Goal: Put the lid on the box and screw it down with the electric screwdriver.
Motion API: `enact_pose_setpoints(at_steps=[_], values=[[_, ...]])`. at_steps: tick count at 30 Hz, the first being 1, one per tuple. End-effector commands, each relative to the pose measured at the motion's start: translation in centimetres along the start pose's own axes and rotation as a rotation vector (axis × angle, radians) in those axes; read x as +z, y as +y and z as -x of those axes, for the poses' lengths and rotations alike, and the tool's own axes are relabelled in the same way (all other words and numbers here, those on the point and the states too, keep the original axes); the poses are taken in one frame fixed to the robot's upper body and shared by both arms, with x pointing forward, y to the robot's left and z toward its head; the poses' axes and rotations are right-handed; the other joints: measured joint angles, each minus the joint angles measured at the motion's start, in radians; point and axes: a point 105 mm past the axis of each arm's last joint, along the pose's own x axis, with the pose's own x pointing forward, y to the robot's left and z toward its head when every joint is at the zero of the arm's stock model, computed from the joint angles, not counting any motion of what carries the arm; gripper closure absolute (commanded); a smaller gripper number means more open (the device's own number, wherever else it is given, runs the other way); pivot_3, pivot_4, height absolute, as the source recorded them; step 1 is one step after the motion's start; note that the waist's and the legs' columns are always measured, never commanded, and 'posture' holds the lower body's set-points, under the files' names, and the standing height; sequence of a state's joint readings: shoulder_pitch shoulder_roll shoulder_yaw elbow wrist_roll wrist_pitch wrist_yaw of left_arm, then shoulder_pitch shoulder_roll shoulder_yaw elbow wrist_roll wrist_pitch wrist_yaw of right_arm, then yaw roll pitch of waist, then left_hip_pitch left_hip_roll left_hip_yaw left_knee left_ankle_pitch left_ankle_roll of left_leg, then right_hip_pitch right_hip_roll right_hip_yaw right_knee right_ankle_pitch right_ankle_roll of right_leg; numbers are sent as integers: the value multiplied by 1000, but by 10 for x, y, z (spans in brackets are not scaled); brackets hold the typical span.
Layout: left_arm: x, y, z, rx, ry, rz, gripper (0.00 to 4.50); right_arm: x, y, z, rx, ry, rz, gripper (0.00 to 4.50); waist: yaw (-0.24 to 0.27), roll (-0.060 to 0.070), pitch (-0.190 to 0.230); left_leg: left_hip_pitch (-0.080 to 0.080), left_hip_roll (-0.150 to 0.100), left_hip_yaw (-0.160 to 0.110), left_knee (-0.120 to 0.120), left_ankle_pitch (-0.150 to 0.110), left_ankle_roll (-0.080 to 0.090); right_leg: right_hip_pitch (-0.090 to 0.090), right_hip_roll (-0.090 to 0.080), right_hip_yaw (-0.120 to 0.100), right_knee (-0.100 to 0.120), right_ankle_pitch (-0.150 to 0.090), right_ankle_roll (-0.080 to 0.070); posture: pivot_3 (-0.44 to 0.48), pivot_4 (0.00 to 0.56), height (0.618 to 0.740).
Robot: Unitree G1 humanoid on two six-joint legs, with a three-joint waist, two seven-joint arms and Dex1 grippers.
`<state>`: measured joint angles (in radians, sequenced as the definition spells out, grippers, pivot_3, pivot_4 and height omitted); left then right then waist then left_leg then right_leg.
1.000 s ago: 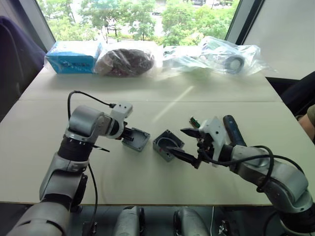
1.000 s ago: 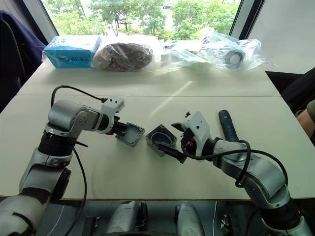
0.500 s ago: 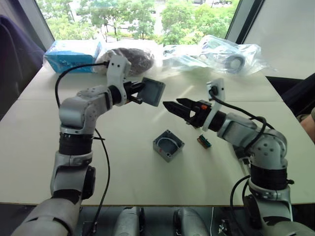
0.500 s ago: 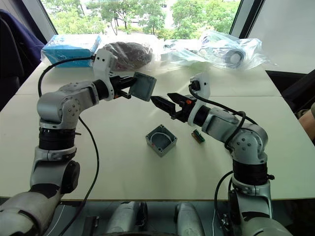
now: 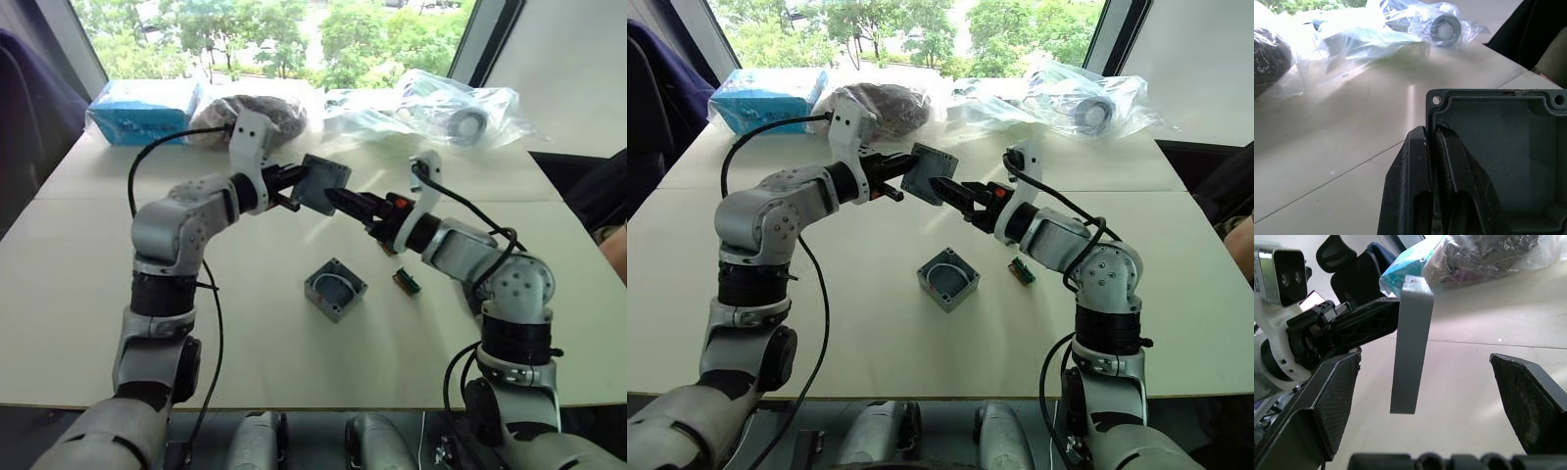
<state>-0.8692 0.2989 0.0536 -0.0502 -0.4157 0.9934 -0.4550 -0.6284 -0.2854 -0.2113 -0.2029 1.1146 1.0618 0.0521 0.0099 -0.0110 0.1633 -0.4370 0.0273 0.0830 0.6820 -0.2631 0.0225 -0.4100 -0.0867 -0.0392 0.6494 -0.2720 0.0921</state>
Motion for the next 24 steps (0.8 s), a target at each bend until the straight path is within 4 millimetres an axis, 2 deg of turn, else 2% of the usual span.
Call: enact_pose_setpoints(at_steps=[1, 5, 12, 13, 19, 20, 21, 24], values=[[15, -6, 3, -21, -57, -42, 4460, 15, 9, 3, 27, -66, 16, 256, -1, 0, 0, 0, 0, 0, 0, 0, 0, 0, 0, 0, 0, 0, 0, 0, 150, 740], [18, -6, 3, -18, -65, -37, 4500, 11, 7, 3, 15, -45, 26, 1444, -2, 0, 0, 0, 0, 0, 0, 0, 0, 0, 0, 0, 0, 0, 0, 0, 150, 740], [22, -9, 4, -25, -83, -40, 4500, 5, 8, -1, 14, -33, 15, 4269, -2, 0, 0, 0, 0, 0, 0, 0, 0, 0, 0, 0, 0, 0, 0, 0, 150, 740], [22, -9, 5, -27, -85, -38, 4500, 5, 9, -1, 14, -34, 12, 4383, -2, 0, 0, 0, 0, 0, 0, 0, 0, 0, 0, 0, 0, 0, 0, 0, 150, 740], [20, -11, 8, -53, -86, -21, 4500, 6, 9, -3, 9, -46, 4, 4383, -2, 0, 0, 0, 0, 0, 0, 0, 1, 0, 0, 0, 0, 0, 0, 0, 150, 740], [21, -11, 8, -59, -90, -15, 3826, 7, 9, -3, 8, -48, 5, 4383, -2, 0, 0, 0, 0, 0, 0, 0, 1, 0, 0, 0, 0, 0, 0, 0, 150, 740], [21, -11, 9, -61, -93, -3, 3625, 7, 9, -3, 7, -49, 6, 4383, -2, 0, 0, 0, 0, 0, 0, 0, 1, 0, 0, 0, 0, 0, 0, 0, 150, 740], [26, -7, 14, -68, -111, 22, 2435, 7, 7, -2, -3, -52, 12, 4383, -2, 0, 0, 0, 0, 0, 0, 0, 1, 0, 0, 0, 0, 0, 0, 0, 150, 740]])
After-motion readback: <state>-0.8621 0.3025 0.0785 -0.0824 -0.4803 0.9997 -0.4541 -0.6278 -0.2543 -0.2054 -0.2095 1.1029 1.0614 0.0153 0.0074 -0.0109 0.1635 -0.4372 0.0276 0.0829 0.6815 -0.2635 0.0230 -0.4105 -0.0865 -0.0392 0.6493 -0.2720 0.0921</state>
